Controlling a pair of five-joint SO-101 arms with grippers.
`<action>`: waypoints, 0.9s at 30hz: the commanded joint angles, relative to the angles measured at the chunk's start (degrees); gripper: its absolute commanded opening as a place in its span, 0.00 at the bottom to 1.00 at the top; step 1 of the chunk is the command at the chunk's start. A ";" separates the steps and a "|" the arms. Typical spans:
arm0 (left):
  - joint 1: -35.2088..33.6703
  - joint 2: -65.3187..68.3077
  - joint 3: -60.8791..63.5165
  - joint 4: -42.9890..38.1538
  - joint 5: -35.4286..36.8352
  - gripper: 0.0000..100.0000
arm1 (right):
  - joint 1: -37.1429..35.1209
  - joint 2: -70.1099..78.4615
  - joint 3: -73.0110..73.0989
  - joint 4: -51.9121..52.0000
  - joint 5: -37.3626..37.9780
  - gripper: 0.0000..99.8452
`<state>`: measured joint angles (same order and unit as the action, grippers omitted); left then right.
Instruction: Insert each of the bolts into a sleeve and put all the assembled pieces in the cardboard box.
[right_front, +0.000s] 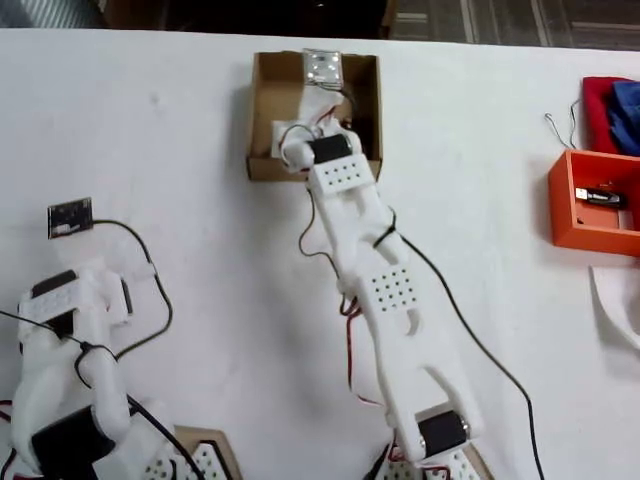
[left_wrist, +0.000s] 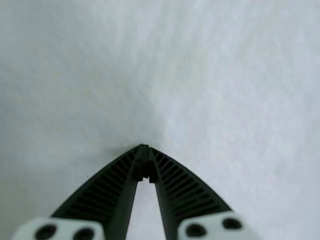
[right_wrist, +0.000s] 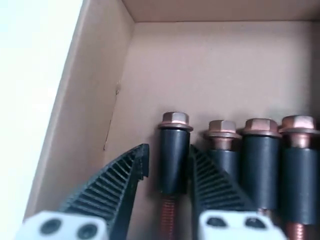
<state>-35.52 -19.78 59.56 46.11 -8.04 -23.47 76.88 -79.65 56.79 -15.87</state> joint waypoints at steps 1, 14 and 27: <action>-0.62 -0.70 -0.04 -0.62 0.18 0.03 | 1.89 -4.00 -8.88 0.04 -0.35 0.08; -0.44 -0.79 -0.40 -0.97 0.18 0.03 | 4.44 -33.19 -15.91 36.26 7.65 0.07; 3.16 -17.23 -36.44 40.79 0.18 0.03 | 9.80 -72.57 -3.08 44.88 20.57 0.07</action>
<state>-33.23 -28.40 37.93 71.08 -8.04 -13.63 16.48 -89.41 100.04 -1.45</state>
